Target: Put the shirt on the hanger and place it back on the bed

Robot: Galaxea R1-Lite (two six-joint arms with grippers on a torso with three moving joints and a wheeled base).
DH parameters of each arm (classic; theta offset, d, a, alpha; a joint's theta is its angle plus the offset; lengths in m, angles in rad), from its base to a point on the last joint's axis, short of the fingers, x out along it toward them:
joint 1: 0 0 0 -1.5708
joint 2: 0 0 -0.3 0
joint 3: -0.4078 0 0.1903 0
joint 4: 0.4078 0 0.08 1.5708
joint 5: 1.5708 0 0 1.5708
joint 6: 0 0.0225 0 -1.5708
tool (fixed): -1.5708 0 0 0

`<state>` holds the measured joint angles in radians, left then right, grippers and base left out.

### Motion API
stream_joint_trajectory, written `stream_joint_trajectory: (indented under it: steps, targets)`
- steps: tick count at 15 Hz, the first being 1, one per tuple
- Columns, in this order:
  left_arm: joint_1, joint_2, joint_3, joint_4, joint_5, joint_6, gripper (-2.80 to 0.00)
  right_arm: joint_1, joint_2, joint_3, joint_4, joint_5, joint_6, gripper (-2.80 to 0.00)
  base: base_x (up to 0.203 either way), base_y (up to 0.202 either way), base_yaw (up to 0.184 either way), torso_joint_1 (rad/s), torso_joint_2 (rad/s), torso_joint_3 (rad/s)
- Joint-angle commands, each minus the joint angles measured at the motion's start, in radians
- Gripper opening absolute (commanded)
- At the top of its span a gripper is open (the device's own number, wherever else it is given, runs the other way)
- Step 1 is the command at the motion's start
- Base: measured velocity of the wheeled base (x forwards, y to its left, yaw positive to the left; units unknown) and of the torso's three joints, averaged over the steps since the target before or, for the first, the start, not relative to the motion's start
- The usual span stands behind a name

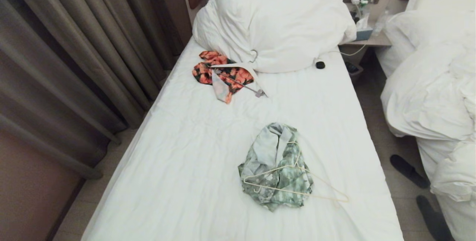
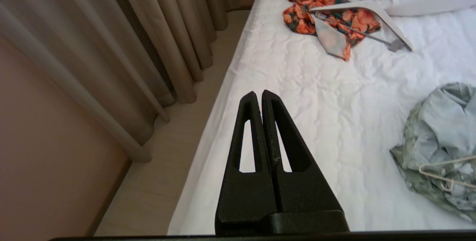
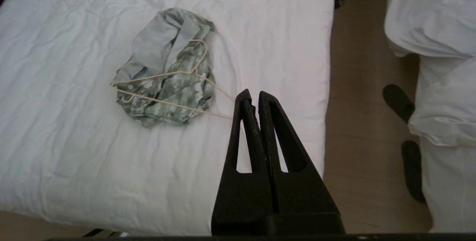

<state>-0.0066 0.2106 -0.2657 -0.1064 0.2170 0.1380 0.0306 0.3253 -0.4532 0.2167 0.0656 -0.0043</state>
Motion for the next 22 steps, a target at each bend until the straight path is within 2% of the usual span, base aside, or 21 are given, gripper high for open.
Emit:
stream_joint_trajectory:
  steps: [1,5,9,11,16,18,21,22]
  targets:
    - [0.0,-0.073,0.041,0.015,-0.005,0.001,-2.8,0.0,-0.066,0.035,-0.001,0.013,-0.001,-2.8,0.0,0.0,0.0,0.0,0.0,0.0]
    - [0.002,-0.12,0.098,0.021,-0.081,0.002,-2.8,-0.014,-0.16,0.104,-0.01,0.067,-0.004,-2.8,0.0,0.0,0.0,0.0,0.0,0.0]
    - [0.002,-0.139,0.14,0.021,-0.115,0.002,-2.8,-0.024,-0.259,0.167,-0.053,0.134,-0.008,-2.8,0.0,0.0,0.0,0.0,0.0,0.0]
    - [0.002,-0.154,0.163,0.022,-0.133,0.01,-2.8,-0.024,-0.302,0.192,-0.053,0.144,-0.016,-2.8,0.0,0.0,0.0,0.0,0.0,0.0]
    - [0.002,-0.204,0.241,0.041,-0.149,0.078,-2.8,-0.025,-0.324,0.251,-0.059,0.137,-0.032,-2.8,0.0,0.0,0.0,0.0,0.0,0.0]
    - [0.002,-0.211,0.245,0.067,-0.165,0.08,-2.8,-0.025,-0.324,0.277,-0.059,0.135,-0.038,-2.8,0.0,0.0,0.0,0.0,0.0,0.0]
    - [0.002,-0.211,0.256,0.068,-0.226,0.097,-2.8,-0.025,-0.324,0.348,-0.062,0.068,-0.09,-2.8,0.0,0.0,0.0,0.0,0.0,0.0]
    - [0.002,-0.211,0.256,0.068,-0.228,0.097,-2.8,-0.025,-0.324,0.374,-0.088,0.037,-0.102,-2.8,0.0,0.0,0.0,0.0,0.0,0.0]
